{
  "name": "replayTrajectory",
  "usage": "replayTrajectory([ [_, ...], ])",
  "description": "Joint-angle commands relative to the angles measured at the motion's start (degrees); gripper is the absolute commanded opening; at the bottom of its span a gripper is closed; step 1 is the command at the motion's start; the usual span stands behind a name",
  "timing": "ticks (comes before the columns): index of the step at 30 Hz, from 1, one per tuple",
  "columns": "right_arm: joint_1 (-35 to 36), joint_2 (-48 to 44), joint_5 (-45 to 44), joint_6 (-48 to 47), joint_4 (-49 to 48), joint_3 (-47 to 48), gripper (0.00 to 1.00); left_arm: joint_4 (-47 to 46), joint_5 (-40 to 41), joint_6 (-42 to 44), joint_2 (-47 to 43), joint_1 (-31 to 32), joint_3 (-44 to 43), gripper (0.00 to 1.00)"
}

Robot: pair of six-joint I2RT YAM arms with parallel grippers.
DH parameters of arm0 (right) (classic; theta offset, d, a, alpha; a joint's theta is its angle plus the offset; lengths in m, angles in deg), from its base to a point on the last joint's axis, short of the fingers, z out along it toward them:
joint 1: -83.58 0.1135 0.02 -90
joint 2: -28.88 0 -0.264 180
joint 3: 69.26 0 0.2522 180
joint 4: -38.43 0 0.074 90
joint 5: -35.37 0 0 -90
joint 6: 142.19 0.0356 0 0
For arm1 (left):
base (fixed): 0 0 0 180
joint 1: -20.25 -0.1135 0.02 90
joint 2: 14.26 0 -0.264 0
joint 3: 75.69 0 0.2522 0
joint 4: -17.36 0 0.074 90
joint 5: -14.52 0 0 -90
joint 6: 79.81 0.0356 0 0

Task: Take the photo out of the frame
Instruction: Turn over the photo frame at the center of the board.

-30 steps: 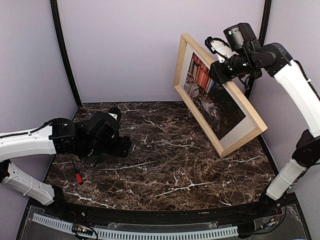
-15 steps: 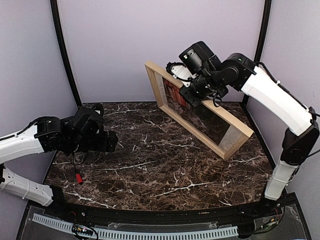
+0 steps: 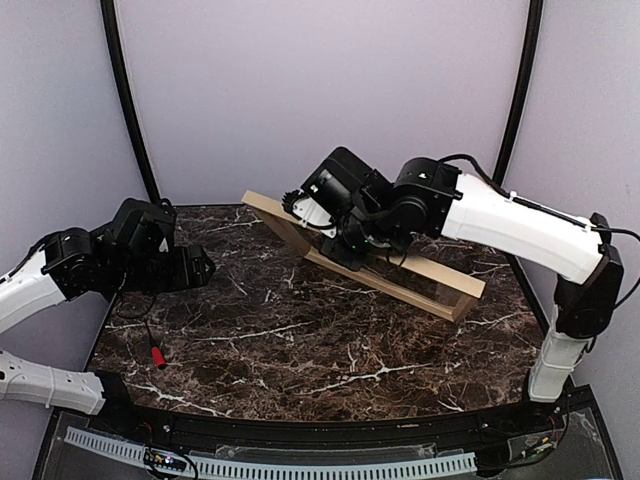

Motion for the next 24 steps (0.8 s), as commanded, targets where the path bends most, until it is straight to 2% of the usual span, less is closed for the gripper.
replayTrajectory([
  [1,2.8,0.6,0.5,7.5,-17.8,-4.5,0.0,-0.5,-3.8,-4.8,-3.1,-1.6,-1.4,0.85],
  [9,5.6,4.1,-2.0,10.7,-20.0,-7.0,0.0,-13.1,-10.8,-14.9,-5.4,-4.7,1.5,0.83],
  [17,6.7,5.5,-4.2,10.7,-20.3,-7.2,0.0,-30.2,-25.2,-23.4,0.0,-8.5,5.5,0.74],
  [22,7.2,6.0,-4.2,10.7,-21.1,-7.6,0.0,-43.7,-27.6,-30.6,2.6,-8.6,10.6,0.7],
  [24,7.5,6.4,-4.6,10.7,-21.3,-7.5,0.0,-45.6,-27.9,-32.0,3.9,-8.7,10.5,0.69],
])
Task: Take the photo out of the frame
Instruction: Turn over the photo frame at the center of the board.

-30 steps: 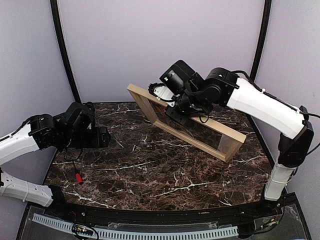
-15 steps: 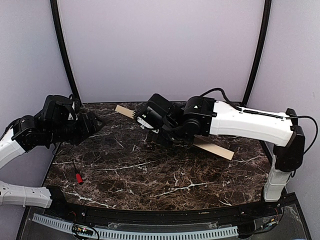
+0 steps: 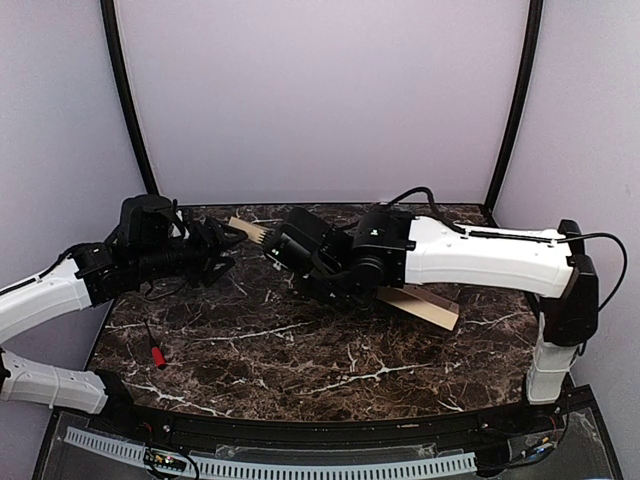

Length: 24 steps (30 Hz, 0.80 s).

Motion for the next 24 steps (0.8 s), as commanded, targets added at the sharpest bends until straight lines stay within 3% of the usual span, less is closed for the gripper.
replayTrajectory([
  [1,0.7,1.5,6.5,9.9,-12.5,-0.3,0.0,-11.3,-3.4,-6.4,1.8,-0.5,0.9,0.68],
  [10,2.5,4.6,2.5,10.0,-14.9,-0.1,0.0,-15.9,-2.8,-14.2,3.9,-0.5,4.8,0.57],
  [24,4.6,6.1,-5.6,8.8,-19.2,-3.1,0.0,-18.8,-3.8,-18.7,6.1,-1.5,8.8,0.47],
])
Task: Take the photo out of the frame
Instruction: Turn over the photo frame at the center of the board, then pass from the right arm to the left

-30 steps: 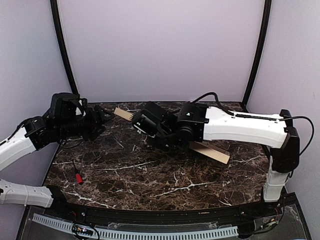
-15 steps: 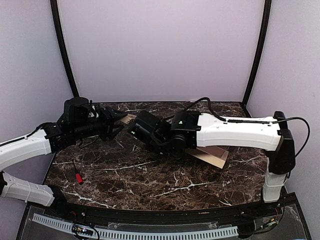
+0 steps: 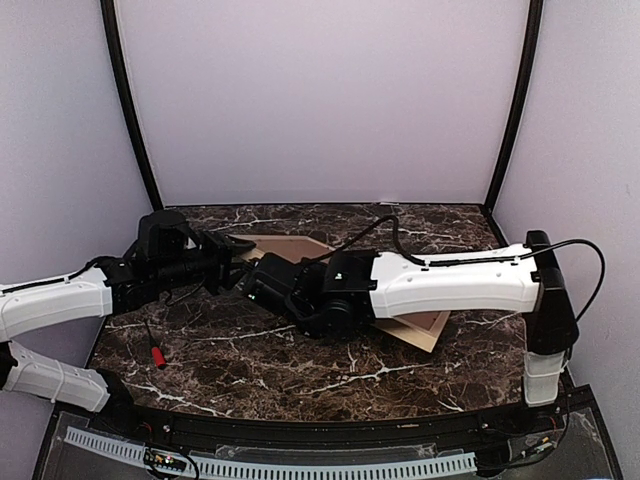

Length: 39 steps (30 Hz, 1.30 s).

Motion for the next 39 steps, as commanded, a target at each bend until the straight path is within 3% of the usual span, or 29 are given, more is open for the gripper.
replayTrajectory([
  [1,1.0,0.3,2.8,8.6,-13.5,-1.2,0.0,-1.2,-0.7,-1.6,0.2,-0.5,1.4,0.47],
  [10,2.7,1.6,-2.7,5.5,-17.3,-3.8,0.0,0.4,-0.5,-2.3,0.1,-1.0,3.1,0.39],
  [20,3.1,1.6,-3.8,5.3,-19.1,-4.8,0.0,-1.0,-0.8,-3.2,0.4,-1.3,5.1,0.14],
  [21,3.2,1.6,-3.6,5.4,-18.9,-4.7,0.1,-1.2,-0.8,-3.2,0.4,-1.3,5.3,0.13],
  [26,3.1,1.1,-0.7,7.1,-17.9,-4.2,0.91,-1.5,-0.7,-3.6,0.2,-1.3,5.7,0.1],
  [27,3.1,0.9,0.8,7.5,-17.7,-4.2,0.98,-1.6,-0.6,-3.6,0.2,-1.3,5.8,0.1],
  [39,3.1,-6.4,25.3,10.2,-15.8,-4.2,0.99,-2.0,0.5,-2.9,-0.5,-1.3,7.1,0.07],
])
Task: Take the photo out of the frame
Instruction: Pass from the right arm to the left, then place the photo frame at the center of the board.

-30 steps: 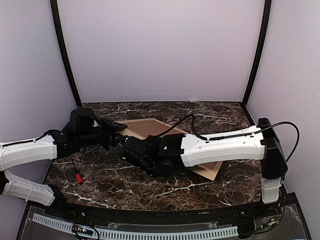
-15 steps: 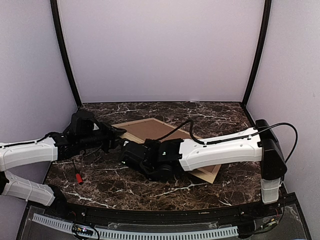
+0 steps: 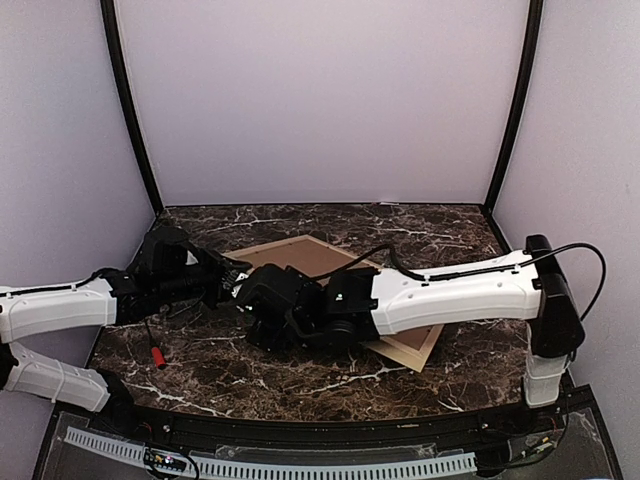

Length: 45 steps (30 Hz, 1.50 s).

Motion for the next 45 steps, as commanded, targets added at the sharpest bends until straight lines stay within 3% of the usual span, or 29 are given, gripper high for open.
replayTrajectory([
  [1,0.4,-7.2,14.4,2.3,-1.3,0.6,0.99,0.1,0.9,0.6,-1.1,-0.4,1.4,0.07],
  [8,-2.4,-17.3,24.4,9.3,-3.7,-5.3,0.99,4.0,3.8,2.7,-3.9,-0.4,2.8,0.06],
  [11,-6.1,-21.4,24.6,15.4,-5.0,-9.2,0.99,5.4,5.2,3.4,-5.3,-0.4,5.0,0.06],
  [22,-29.1,-38.0,25.6,50.9,0.5,-32.4,0.99,-2.3,7.3,6.0,-6.7,-0.4,17.8,0.06],
  [27,-37.0,-48.5,29.7,62.0,1.6,-45.5,0.99,-2.0,9.0,7.8,-6.9,-0.4,19.6,0.06],
  [31,-40.5,-55.1,31.0,66.7,2.7,-52.8,0.98,-1.6,10.3,9.3,-6.4,-0.4,19.8,0.05],
  [36,-45.6,-58.9,36.9,69.4,1.1,-61.7,0.9,0.2,11.6,11.1,-5.2,-0.4,20.2,0.05],
  [45,-46.5,-53.5,43.7,70.4,-12.8,-69.5,0.72,-0.3,12.1,14.2,-2.8,-0.4,22.0,0.05],
])
